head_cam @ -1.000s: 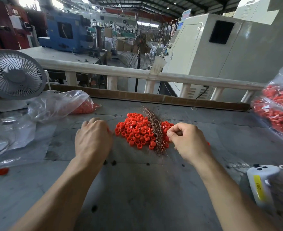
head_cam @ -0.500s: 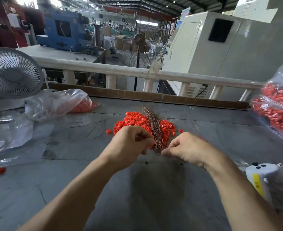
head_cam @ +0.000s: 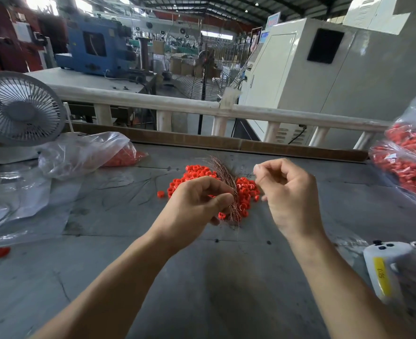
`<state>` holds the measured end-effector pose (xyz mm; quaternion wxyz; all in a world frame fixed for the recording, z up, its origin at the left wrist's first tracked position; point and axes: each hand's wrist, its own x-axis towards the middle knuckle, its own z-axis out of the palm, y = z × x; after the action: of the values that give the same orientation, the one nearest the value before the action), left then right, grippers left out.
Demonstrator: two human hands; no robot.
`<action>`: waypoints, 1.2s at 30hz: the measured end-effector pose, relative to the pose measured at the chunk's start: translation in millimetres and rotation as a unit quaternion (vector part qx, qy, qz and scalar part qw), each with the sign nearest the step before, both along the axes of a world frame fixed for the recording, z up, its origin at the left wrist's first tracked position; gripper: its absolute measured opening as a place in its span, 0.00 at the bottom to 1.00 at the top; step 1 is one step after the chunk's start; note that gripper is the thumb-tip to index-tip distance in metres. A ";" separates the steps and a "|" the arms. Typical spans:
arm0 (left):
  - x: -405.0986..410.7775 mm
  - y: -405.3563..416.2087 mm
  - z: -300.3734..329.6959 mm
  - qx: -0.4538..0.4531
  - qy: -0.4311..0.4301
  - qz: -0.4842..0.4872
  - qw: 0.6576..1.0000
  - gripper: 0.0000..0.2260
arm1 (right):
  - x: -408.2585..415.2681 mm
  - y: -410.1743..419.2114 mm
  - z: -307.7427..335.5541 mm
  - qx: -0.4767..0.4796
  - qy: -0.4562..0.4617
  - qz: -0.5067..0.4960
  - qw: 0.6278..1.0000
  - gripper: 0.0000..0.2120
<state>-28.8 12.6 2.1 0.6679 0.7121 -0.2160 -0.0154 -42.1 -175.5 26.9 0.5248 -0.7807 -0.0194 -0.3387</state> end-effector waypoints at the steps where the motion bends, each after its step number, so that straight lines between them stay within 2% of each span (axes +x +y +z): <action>1: 0.1 -0.2 -0.5 0.001 0.000 0.001 1.000 0.03 | -0.2 2.7 0.5 0.066 -0.011 0.024 0.997 0.05; 4: 0.9 -1.0 -1.7 0.002 -0.003 0.005 1.000 0.04 | -0.9 5.9 4.9 0.232 -0.052 0.077 0.968 0.05; 6: 0.9 -0.3 -1.7 0.002 0.003 0.006 1.000 0.04 | -1.5 3.7 9.2 0.283 -0.086 0.085 0.952 0.04; 8: 1.1 0.8 -1.6 0.011 0.003 0.010 1.000 0.05 | -1.3 0.5 11.8 0.287 -0.115 0.064 0.949 0.05; 10: 1.3 1.1 -1.6 0.001 0.008 0.017 1.000 0.05 | -1.5 -3.9 11.7 0.230 -0.130 0.018 0.964 0.05; 13: 1.9 1.6 -0.6 -0.040 0.025 0.035 0.998 0.05 | -4.4 -6.2 8.2 0.030 -0.139 -0.023 0.990 0.04; 16: 2.0 2.1 2.2 -0.082 0.037 0.046 0.995 0.06 | -8.1 0.7 6.0 -0.136 -0.126 -0.021 0.983 0.02; 20: 1.7 2.9 4.7 -0.110 0.037 0.042 0.992 0.04 | -10.9 12.7 6.5 -0.250 -0.091 -0.009 0.964 0.02; 23: 0.9 2.4 5.6 -0.111 0.020 0.046 0.993 0.02 | -11.9 15.7 5.3 -0.297 -0.073 -0.017 0.952 0.02; 25: 0.7 3.0 5.5 -0.095 0.008 0.053 0.994 0.05 | -12.2 16.8 4.7 -0.320 -0.062 -0.021 0.945 0.01; 31: -3.7 4.4 7.2 -0.012 -0.049 0.082 0.995 0.11 | -11.8 19.1 5.3 -0.342 -0.055 0.005 0.938 0.01; 36: -6.5 6.4 8.8 0.092 -0.111 0.130 0.981 0.09 | -12.8 20.9 5.6 -0.341 -0.047 0.023 0.938 0.01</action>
<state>-35.3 19.0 10.9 0.5674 0.7901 -0.1918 0.1308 -54.9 -154.6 32.4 0.2330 -0.8955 -0.1765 -0.3357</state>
